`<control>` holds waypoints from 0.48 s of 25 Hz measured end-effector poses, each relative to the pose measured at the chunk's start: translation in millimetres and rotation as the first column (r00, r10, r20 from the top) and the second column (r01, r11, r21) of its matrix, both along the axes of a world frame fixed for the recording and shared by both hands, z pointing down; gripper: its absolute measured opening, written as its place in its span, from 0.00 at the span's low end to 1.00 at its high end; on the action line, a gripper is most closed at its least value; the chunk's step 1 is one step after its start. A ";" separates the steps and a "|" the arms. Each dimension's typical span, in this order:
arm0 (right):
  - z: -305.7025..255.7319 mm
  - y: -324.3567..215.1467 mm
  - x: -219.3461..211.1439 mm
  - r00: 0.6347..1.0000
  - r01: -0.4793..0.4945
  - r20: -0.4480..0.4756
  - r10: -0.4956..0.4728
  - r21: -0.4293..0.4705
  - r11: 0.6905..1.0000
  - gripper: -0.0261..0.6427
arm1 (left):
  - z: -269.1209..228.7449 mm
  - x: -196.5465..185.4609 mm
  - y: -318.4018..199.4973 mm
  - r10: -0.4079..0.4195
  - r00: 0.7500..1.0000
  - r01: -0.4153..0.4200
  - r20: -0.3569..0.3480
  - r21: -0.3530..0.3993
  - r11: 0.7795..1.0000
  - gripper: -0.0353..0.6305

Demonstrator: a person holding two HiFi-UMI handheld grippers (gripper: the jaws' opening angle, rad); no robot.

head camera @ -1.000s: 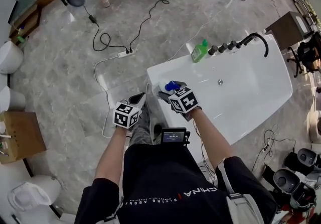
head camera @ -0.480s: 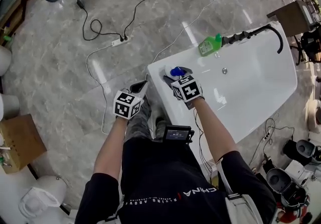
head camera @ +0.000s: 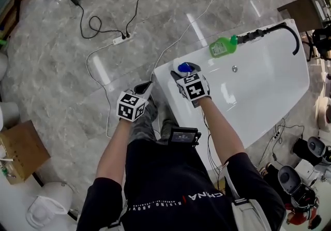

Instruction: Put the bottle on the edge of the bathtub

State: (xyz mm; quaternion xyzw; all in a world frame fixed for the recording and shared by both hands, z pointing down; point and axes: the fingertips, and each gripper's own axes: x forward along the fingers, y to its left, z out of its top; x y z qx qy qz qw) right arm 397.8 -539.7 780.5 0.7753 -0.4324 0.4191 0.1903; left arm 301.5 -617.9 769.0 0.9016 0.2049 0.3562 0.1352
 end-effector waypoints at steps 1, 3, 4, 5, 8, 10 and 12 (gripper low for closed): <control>-0.6 -2.3 2.0 1.000 0.007 -0.008 -0.007 -0.007 1.000 0.45 | 0.3 0.1 -1.3 0.000 1.000 0.000 0.004 -0.001 1.000 0.07; -1.7 -6.3 5.0 0.999 0.029 -0.030 -0.030 -0.029 0.999 0.45 | 1.3 0.6 -4.8 -0.003 1.000 0.003 0.011 -0.002 1.000 0.07; -2.1 -7.6 5.3 0.999 0.038 -0.038 -0.039 -0.039 0.999 0.45 | 1.8 0.5 -6.7 -0.005 1.000 0.005 0.014 -0.002 1.000 0.07; -2.9 -8.4 5.1 0.998 0.044 -0.043 -0.046 -0.044 0.998 0.45 | 1.6 0.0 -8.1 -0.007 1.000 0.007 0.016 -0.001 1.000 0.07; -9.4 -7.2 1.7 0.997 0.048 -0.057 -0.050 -0.042 0.998 0.45 | -4.0 -4.1 -8.7 -0.012 1.000 0.012 0.017 0.001 1.000 0.07; -12.0 -7.6 1.0 0.996 0.051 -0.069 -0.054 -0.038 0.998 0.46 | -7.2 -5.5 -9.6 -0.014 1.000 0.014 0.017 0.001 1.000 0.07; -9.4 -8.5 1.4 0.996 0.056 -0.071 -0.059 -0.040 0.998 0.46 | -6.9 -5.0 -11.6 -0.014 1.000 0.014 0.018 0.001 1.000 0.07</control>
